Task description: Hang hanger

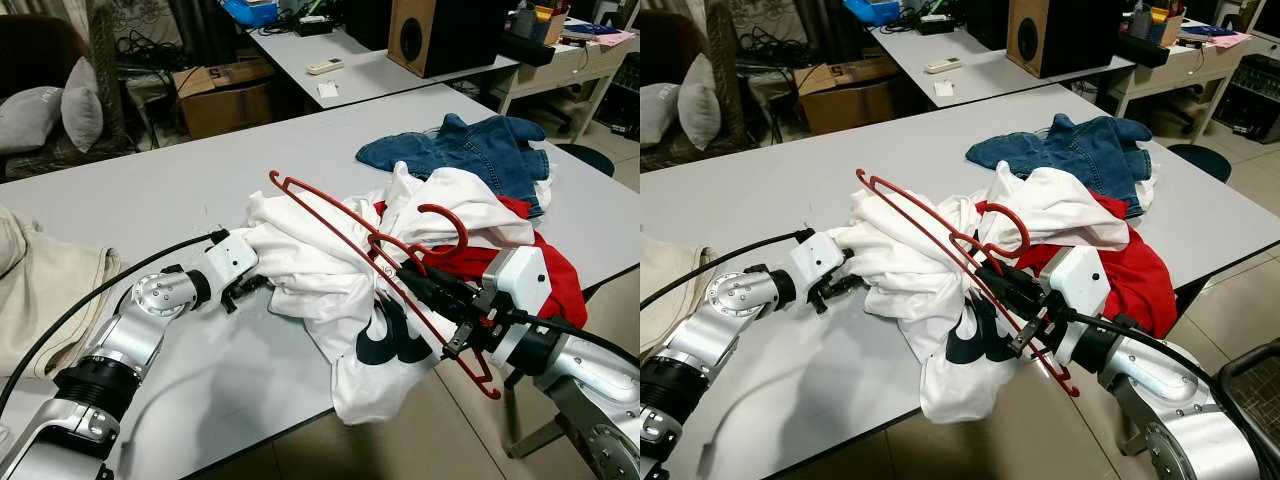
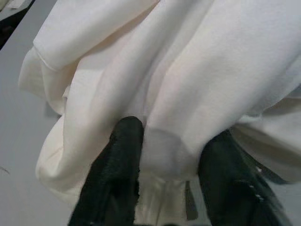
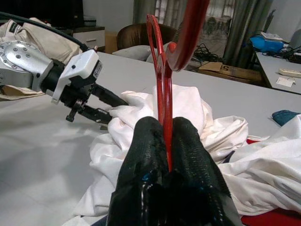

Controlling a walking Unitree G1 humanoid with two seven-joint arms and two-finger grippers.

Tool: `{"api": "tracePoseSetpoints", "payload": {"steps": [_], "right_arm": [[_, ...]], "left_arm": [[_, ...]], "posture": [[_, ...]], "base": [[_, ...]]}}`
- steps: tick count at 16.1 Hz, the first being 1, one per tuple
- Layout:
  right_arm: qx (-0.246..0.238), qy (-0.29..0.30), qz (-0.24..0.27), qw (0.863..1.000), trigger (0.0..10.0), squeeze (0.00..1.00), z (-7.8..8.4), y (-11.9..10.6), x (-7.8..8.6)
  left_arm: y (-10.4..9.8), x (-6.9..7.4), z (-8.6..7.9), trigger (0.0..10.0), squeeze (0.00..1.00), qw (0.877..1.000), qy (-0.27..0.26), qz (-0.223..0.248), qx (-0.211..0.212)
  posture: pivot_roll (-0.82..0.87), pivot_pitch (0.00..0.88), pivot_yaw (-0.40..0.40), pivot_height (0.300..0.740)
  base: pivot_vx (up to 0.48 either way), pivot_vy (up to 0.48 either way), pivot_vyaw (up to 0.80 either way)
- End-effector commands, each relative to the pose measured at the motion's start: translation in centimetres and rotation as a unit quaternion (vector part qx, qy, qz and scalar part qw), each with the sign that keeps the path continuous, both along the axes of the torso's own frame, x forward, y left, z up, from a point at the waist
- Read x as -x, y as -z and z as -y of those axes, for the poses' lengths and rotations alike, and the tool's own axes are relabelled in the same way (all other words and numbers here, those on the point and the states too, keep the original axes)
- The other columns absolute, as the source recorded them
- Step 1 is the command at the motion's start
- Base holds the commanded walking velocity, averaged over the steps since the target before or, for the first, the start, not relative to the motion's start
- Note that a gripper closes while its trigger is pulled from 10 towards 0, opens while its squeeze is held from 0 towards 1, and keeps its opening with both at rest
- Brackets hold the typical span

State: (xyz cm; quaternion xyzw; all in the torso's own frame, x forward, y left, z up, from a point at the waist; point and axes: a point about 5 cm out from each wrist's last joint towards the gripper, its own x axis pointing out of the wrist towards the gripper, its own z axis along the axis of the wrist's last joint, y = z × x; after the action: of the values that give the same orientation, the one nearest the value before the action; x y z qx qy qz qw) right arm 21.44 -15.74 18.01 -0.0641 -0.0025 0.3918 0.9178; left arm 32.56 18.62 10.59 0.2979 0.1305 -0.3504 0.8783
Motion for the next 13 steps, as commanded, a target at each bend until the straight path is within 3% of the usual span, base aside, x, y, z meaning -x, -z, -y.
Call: {"api": "tracePoseSetpoints", "payload": {"steps": [1, 10, 13], "right_arm": [[0.004, -0.006, 0.006, 1.0, 10.0, 0.0, -0.1, -0.1, 0.1], [0.01, 0.001, 0.009, 1.0, 10.0, 0.0, 0.4, -0.2, 0.1], [0.009, 0.0, 0.009, 1.0, 10.0, 0.0, 0.5, -0.3, 0.4]], "left_arm": [[-0.6, -0.3, -0.5, 0.0, 0.0, 1.0, -0.008, 0.008, 0.006], [-1.5, -0.2, -1.1, 0.0, 0.0, 0.999, 0.031, -0.011, 0.008], [-3.6, -1.7, -1.5, 0.0, 0.0, 0.998, -0.006, 0.048, 0.04]], "posture": [[-0.07, 0.0, 0.093, 0.74], [-0.07, 0.0, 0.104, 0.74], [-0.08, 0.0, 0.109, 0.74]], "base": [[0.0, 0.0, 0.0], [0.0, 0.0, 0.0], [0.0, 0.0, 0.0]]}}
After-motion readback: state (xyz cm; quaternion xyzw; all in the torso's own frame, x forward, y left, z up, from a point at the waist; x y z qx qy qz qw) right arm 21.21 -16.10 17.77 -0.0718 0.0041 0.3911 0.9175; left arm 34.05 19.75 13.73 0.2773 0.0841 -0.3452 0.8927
